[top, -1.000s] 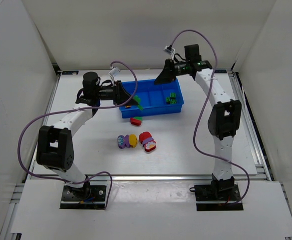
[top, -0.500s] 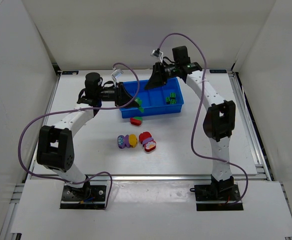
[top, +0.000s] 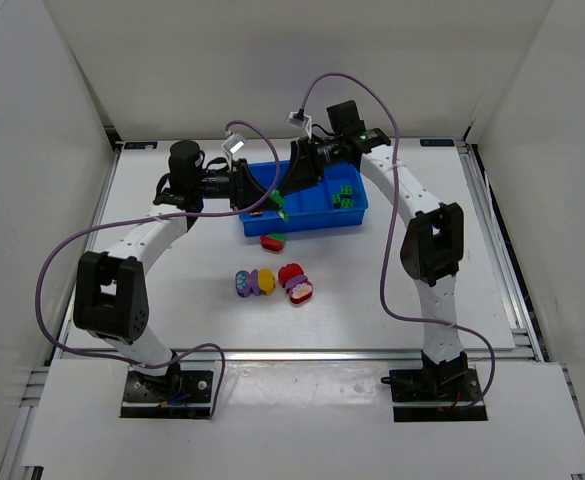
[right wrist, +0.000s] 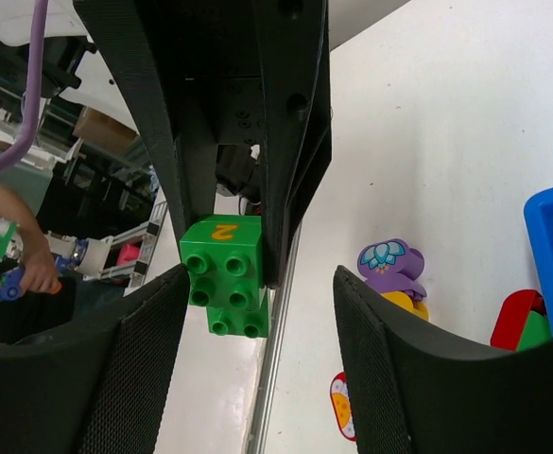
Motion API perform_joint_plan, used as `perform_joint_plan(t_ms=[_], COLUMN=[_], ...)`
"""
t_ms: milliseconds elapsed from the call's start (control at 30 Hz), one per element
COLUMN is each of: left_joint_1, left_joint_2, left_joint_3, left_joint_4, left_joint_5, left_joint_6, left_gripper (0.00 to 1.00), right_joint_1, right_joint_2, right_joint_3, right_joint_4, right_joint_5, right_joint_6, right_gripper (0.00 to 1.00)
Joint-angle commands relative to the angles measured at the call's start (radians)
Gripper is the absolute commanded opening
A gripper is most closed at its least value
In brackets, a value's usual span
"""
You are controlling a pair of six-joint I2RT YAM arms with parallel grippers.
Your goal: Sort the legos into containers by color
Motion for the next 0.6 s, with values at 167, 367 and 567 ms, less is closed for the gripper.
perform_joint_plan(t_ms=[167, 367, 567], left_joint_1=[-0.005, -0.005, -0.005], left_joint_2=[-0.009, -0.005, -0.003], left_joint_3=[0.033, 0.037, 0.033], left_joint_4=[0.002, 0.002, 0.0], left_joint_5=[0.015, 0.017, 0.02], left_joint_6=[0.021, 0.022, 0.022], left_gripper=[0.22, 0.21, 0.21], right_joint_1=[0.007, 0.013, 0.021], right_joint_2=[-0.052, -0.063, -0.072], right_joint_3=[0.013, 0.009, 0.013], right_joint_4=[-0.038, -0.062, -0.062], right_joint_5=[-0.042, -0.071, -0.086], right_joint_6=[-0.076, -0.103, -0.113], right_gripper=[0.67, 0.67, 0.66])
